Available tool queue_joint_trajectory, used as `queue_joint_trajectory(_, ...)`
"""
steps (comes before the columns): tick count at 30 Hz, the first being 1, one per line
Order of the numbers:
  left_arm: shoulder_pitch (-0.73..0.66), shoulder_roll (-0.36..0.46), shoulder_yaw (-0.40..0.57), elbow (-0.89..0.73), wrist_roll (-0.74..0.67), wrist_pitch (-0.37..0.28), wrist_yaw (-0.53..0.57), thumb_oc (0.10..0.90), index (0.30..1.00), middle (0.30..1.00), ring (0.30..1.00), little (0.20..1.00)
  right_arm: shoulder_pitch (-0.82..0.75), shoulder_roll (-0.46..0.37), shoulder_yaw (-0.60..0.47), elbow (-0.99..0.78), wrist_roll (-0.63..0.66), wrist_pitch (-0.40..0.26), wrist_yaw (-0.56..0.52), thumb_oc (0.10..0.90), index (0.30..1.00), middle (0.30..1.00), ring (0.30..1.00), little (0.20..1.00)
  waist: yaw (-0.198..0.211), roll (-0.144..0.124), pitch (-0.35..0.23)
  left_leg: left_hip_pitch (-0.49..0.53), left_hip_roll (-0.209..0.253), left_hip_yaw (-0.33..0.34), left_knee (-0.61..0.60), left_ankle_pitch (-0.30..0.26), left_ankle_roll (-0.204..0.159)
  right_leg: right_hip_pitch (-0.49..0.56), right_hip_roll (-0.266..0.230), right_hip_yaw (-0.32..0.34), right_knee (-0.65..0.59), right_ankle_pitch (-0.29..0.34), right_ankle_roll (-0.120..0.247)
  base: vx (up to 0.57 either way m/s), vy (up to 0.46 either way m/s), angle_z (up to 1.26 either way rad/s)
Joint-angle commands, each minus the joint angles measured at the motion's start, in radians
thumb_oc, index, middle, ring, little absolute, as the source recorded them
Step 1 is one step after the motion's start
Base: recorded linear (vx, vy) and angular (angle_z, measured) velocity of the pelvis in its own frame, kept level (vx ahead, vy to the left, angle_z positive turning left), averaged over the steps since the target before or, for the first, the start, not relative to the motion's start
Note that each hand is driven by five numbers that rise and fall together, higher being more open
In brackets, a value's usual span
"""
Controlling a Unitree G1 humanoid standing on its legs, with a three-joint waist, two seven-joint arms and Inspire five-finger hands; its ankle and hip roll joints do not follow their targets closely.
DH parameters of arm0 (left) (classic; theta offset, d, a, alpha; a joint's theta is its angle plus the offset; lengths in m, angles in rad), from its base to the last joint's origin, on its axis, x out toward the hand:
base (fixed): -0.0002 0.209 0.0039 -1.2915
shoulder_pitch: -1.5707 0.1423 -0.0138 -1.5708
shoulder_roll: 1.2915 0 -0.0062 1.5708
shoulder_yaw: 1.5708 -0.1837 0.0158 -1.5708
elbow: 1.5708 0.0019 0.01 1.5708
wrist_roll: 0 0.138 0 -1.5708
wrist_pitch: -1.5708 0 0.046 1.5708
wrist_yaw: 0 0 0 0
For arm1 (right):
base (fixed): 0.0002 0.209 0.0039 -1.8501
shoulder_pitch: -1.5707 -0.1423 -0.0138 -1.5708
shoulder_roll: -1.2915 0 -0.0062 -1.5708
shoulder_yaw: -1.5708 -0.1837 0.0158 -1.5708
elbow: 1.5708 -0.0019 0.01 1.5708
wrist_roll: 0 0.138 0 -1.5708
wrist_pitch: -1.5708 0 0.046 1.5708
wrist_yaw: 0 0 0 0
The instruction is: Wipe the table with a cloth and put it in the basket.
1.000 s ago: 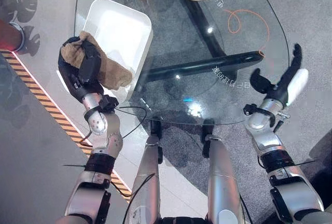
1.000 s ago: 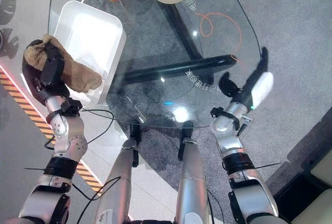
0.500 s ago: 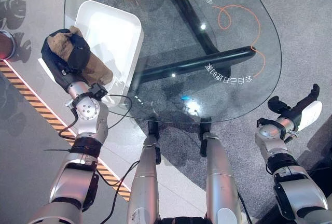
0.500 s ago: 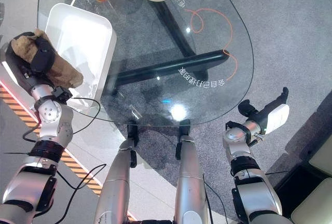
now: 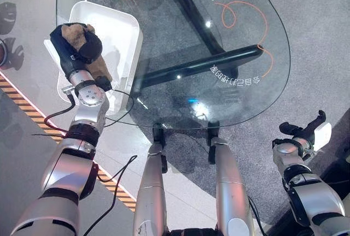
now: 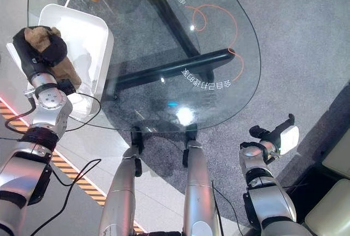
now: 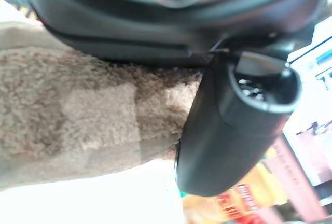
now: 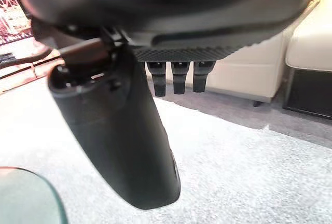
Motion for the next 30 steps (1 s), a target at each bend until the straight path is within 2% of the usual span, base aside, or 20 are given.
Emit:
queue_joint_trajectory(1,-0.129,0.146,0.055,0.011,0.059,-0.021,0.018,0.100,0.300,0.300,0.300,0.200,0.025,-0.071,0.023,0.029,0.010,0.013,0.029,0.800,0.900,0.900,0.900,0.900,0.007,-0.018,-0.025,-0.015,-0.056,0.090,0.089,-0.090,0.087,0.046,0.064,-0.019,-0.064,-0.003,-0.031,0.00,0.000,0.00)
queue_joint_trajectory(5,-0.147,0.154,0.040,0.063,0.057,0.058,-0.001,0.100,0.300,0.300,0.300,0.200,0.036,-0.054,0.051,0.044,0.005,0.038,0.104,0.800,0.900,0.900,0.900,0.900,0.002,-0.018,-0.025,-0.017,-0.055,0.094,0.085,-0.088,0.086,0.043,0.063,-0.020,-0.068,-0.002,-0.032,0.00,0.000,0.00)
queue_joint_trajectory(10,-0.149,0.154,0.039,0.117,0.055,0.120,-0.025,0.100,0.300,0.300,0.300,0.200,0.055,-0.031,0.068,0.047,-0.003,0.059,0.116,0.800,0.900,0.900,0.900,0.900,-0.005,-0.020,-0.025,-0.019,-0.054,0.096,0.081,-0.085,0.086,0.037,0.066,-0.018,-0.070,-0.001,-0.033,0.00,0.000,0.00)
queue_joint_trajectory(19,-0.148,0.147,0.030,0.158,0.043,0.187,-0.080,0.100,0.300,0.300,0.300,0.200,0.081,-0.010,0.086,0.041,-0.037,0.084,0.138,0.800,0.900,0.900,0.900,0.900,-0.016,-0.019,-0.025,-0.021,-0.053,0.103,0.074,-0.081,0.087,0.030,0.068,-0.012,-0.076,0.004,-0.035,0.00,0.003,0.00)
queue_joint_trajectory(30,-0.167,0.149,-0.014,0.191,0.136,0.260,-0.094,0.100,0.300,0.300,0.300,0.200,0.076,-0.006,0.096,0.026,-0.048,0.083,0.128,0.800,0.900,0.900,0.900,0.900,-0.020,-0.022,-0.025,-0.037,-0.052,0.106,0.073,-0.072,0.086,0.015,0.069,-0.011,-0.083,0.015,-0.033,-0.01,0.012,-0.03)
